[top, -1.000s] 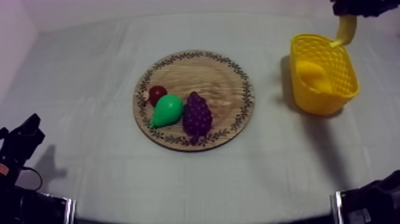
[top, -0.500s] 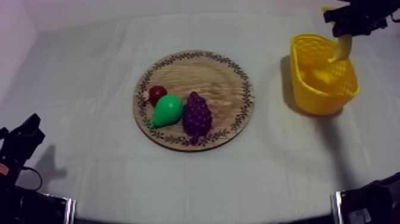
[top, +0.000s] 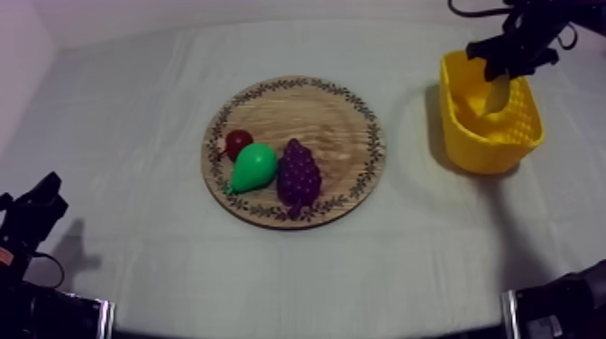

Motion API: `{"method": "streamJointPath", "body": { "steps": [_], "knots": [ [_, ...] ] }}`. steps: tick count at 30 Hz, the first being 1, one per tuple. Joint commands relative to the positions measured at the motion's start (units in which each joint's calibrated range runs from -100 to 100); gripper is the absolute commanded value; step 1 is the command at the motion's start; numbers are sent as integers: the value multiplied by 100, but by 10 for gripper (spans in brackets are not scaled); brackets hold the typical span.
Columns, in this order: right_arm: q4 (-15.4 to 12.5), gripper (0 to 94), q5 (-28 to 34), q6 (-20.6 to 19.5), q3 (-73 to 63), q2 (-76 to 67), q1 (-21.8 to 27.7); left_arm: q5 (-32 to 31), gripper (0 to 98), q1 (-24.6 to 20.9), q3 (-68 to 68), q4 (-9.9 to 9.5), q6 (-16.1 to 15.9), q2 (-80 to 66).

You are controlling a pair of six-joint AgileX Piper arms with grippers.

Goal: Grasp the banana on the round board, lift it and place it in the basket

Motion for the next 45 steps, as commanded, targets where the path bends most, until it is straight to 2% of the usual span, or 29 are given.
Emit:
{"method": "streamJointPath", "body": {
  "steps": [1,9,15,18,24,28,30,34,37,40,43,45],
  "knots": [
    [28,200,-24,-33,19,101,-8,-2,1,-1,3,-1,-1,-3],
    [125,194,-184,-149,20,431,30,-2,1,-1,3,-1,-1,-3],
    [58,92,-246,20,-50,560,99,-2,1,-1,3,-1,-1,-3],
    [76,76,-288,49,-71,611,109,-2,1,-1,3,-1,-1,-3],
    [109,155,-321,-35,-123,679,136,-2,1,-1,3,-1,-1,-3],
    [21,180,-321,82,-174,722,143,-2,1,-1,3,-1,-1,-3],
    [89,182,-333,-47,-171,737,126,-2,1,-1,3,-1,-1,-3],
    [204,288,-290,-266,-184,762,79,-2,1,-1,3,-1,-1,-3],
    [265,405,-209,-385,-235,790,32,-2,1,-1,3,-1,-1,-3],
    [333,546,-159,-499,-260,811,-8,-2,1,-1,3,-1,-1,-3],
    [425,729,-126,-600,-251,832,-66,-2,1,-1,3,-1,-1,-3],
    [455,800,-130,-628,-240,842,-85,-2,1,-1,3,-1,-1,-3]
  ]
}}
